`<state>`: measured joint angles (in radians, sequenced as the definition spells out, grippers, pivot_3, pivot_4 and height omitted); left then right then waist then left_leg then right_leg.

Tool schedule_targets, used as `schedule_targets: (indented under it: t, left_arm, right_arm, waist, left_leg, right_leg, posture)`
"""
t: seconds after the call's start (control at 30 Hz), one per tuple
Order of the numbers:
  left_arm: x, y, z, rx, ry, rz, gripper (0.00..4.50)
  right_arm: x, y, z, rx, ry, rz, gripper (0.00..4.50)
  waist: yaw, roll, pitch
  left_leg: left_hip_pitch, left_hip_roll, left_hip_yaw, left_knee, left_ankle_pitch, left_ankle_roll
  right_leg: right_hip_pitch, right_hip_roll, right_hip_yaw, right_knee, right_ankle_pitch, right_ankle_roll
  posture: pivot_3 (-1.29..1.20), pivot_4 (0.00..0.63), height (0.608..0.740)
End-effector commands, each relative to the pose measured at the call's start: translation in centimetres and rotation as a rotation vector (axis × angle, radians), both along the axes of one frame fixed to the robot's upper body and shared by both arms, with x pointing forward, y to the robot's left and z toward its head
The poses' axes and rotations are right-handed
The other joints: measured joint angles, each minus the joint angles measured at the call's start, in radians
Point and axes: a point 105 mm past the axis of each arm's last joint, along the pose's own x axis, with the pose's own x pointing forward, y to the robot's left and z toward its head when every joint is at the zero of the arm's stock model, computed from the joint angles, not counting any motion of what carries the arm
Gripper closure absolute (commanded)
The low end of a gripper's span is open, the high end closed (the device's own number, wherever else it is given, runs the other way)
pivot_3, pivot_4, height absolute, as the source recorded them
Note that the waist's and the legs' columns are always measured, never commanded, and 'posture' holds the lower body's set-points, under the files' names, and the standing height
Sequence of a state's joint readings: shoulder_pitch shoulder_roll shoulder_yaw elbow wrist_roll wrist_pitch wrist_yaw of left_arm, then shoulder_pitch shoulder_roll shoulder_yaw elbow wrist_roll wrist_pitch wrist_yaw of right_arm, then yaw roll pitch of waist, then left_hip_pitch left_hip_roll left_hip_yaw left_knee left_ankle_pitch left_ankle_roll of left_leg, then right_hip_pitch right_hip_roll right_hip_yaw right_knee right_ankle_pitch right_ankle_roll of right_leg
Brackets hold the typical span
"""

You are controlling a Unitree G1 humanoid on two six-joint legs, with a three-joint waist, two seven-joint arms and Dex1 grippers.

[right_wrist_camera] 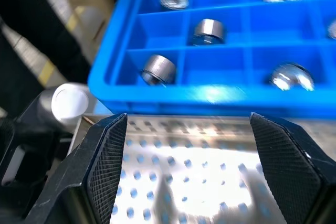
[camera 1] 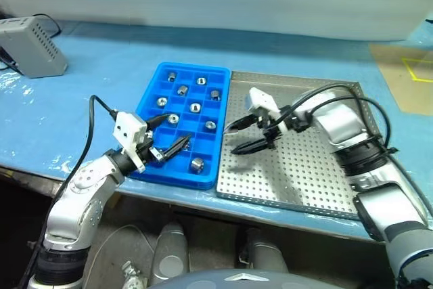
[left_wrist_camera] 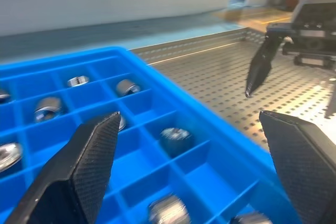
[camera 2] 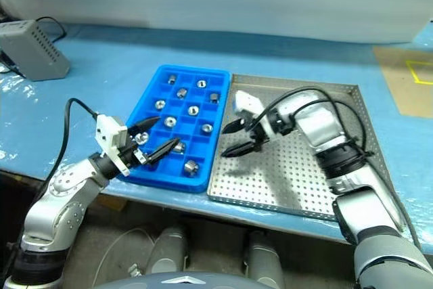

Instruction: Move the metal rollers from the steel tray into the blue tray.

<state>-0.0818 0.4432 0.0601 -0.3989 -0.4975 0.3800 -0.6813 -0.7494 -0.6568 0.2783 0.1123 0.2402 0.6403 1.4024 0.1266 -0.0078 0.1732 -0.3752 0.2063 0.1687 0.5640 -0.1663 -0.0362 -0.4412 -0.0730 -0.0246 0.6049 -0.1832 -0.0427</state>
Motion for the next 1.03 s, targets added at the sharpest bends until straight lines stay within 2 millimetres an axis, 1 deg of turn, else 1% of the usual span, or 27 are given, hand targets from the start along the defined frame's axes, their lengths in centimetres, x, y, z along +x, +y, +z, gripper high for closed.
schedule_targets:
  t: [0.03,0.1,0.17,0.2,0.3,0.33,0.4,0.43,0.5,0.57,0.63,0.77,0.93,1.03]
  left_arm:
    - [0.4,-1.7,0.5,-0.034,-0.004,-0.109,0.0]
    - [1.1,-2.3,0.4,-0.038,0.003,-0.142,0.0]
    - [2.7,-2.5,0.5,-0.026,-0.012,-0.15,0.0]
    - [3.3,-2.6,0.7,-0.037,-0.018,-0.151,0.0]
    - [5.5,-2.2,2.3,-0.028,-0.095,-0.129,0.0]
    - [6.1,-2.0,2.9,-0.028,-0.118,-0.122,0.0]
    - [7.1,-1.9,3.7,-0.038,-0.135,-0.128,0.0]
    - [7.4,-2.0,4.0,-0.043,-0.143,-0.136,0.0]
    - [7.9,-2.2,4.5,-0.047,-0.157,-0.149,0.0]
    - [8.1,-2.3,4.9,-0.068,-0.161,-0.159,0.0]
    - [8.1,-2.5,5.1,-0.064,-0.164,-0.173,0.0]
    - [8.1,-2.5,4.9,-0.062,-0.154,-0.167,0.0]
    - [7.4,-2.8,4.3,-0.06,-0.142,-0.192,0.0]
    - [7.0,-2.9,4.2,-0.056,-0.149,-0.189,0.0]
  right_arm:
    - [1.1,-2.6,2.0,0.087,-0.134,-0.164,0.65]
    - [1.4,-4.6,2.4,0.122,-0.162,-0.276,0.65]
    - [2.7,-7.3,3.5,0.187,-0.256,-0.472,0.65]
    - [3.1,-8.3,4.0,0.214,-0.293,-0.534,0.65]
    - [3.9,-11.0,5.5,0.276,-0.41,-0.691,0.65]
    - [4.1,-11.0,5.5,0.312,-0.44,-0.73,0.65]
    - [5.0,-9.1,3.3,0.401,-0.46,-0.794,0.65]
    - [5.3,-8.4,2.4,0.453,-0.453,-0.828,0.49]
    - [5.0,-7.5,1.1,0.489,-0.448,-0.831,0.09]
    - [4.2,-6.0,-0.4,0.485,-0.412,-0.782,0.04]
    - [3.5,-4.7,-1.8,0.486,-0.378,-0.747,0.04]
    - [3.6,-4.6,-2.8,0.506,-0.344,-0.754,0.04]
    - [3.7,-4.2,-2.9,0.512,-0.34,-0.701,0.04]
    - [3.9,-4.0,-3.3,0.502,-0.348,-0.685,0.04]
  waist:
    - [-0.018,0.0,0.0]
    - [-0.049,0.0,0.0]
    - [-0.07,0.0,0.0]
    - [-0.079,0.0,0.0]
    - [-0.118,0.0,0.0]
    - [-0.126,0.0,0.0]
    - [-0.15,-0.003,-0.003]
    - [-0.162,-0.006,-0.005]
    - [-0.175,-0.005,-0.006]
    - [-0.175,-0.001,-0.006]
    - [-0.173,0.0,-0.006]
    - [-0.169,-0.001,-0.006]
    - [-0.166,-0.001,-0.006]
    - [-0.167,-0.001,-0.006]
  left_leg:
    - [0.0,0.0,0.0,0.0,0.0,0.0]
    - [0.001,-0.001,0.002,0.001,0.0,0.0]
    - [0.001,-0.001,0.002,0.0,0.0,0.0]
    - [0.001,0.0,0.002,0.001,0.0,0.0]
    - [0.001,0.0,0.003,0.004,0.0,0.0]
    - [0.001,0.0,0.003,0.004,0.0,0.0]
    - [0.001,0.001,0.002,0.005,0.0,0.0]
    - [0.001,0.001,0.002,0.005,0.0,0.0]
    - [-0.001,0.004,0.002,0.006,0.0,0.0]
    - [-0.003,0.003,0.002,0.006,0.0,0.0]
    - [-0.005,0.001,0.002,0.006,-0.001,0.002]
    - [-0.006,0.001,0.002,0.008,-0.002,0.004]
    - [-0.005,0.001,0.002,0.008,-0.002,0.003]
    - [-0.004,0.001,0.002,0.008,-0.002,0.003]
  right_leg:
    - [0.0,0.0,0.0,0.0,0.0,0.0]
    - [0.0,0.0,0.001,0.0,0.0,0.0]
    - [0.0,0.001,0.001,0.0,0.0,0.0]
    - [0.0,0.003,0.001,0.0,0.0,0.0]
    - [0.0,0.004,0.003,0.0,0.0,0.0]
    - [0.0,0.004,0.003,0.0,0.0,0.0]
    - [0.0,0.005,0.003,0.001,0.0,0.0]
    - [0.0,0.006,0.003,0.001,0.0,0.0]
    - [0.001,0.01,0.002,0.0,0.0,0.0]
    - [-0.003,0.009,0.003,0.0,0.001,0.0]
    - [-0.004,0.007,0.003,0.0,0.004,-0.006]
    - [-0.004,0.005,0.002,-0.001,0.004,-0.007]
    - [-0.002,0.005,0.002,-0.001,0.003,-0.005]
    - [-0.002,0.004,0.001,-0.001,0.002,-0.002]
  posture:
    - [-0.12,0.15,0.74]
    - [-0.19,0.15,0.74]
    - [-0.24,0.15,0.74]
    - [-0.26,0.15,0.74]
    - [-0.31,0.15,0.74]
    - [-0.33,0.15,0.74]
    - [-0.34,0.15,0.74]
    - [-0.34,0.15,0.74]
    - [-0.35,0.15,0.74]
    - [-0.35,0.15,0.74]
    - [-0.34,0.15,0.74]
    - [-0.32,0.15,0.74]
    - [-0.29,0.15,0.74]
    - [-0.28,0.15,0.74]
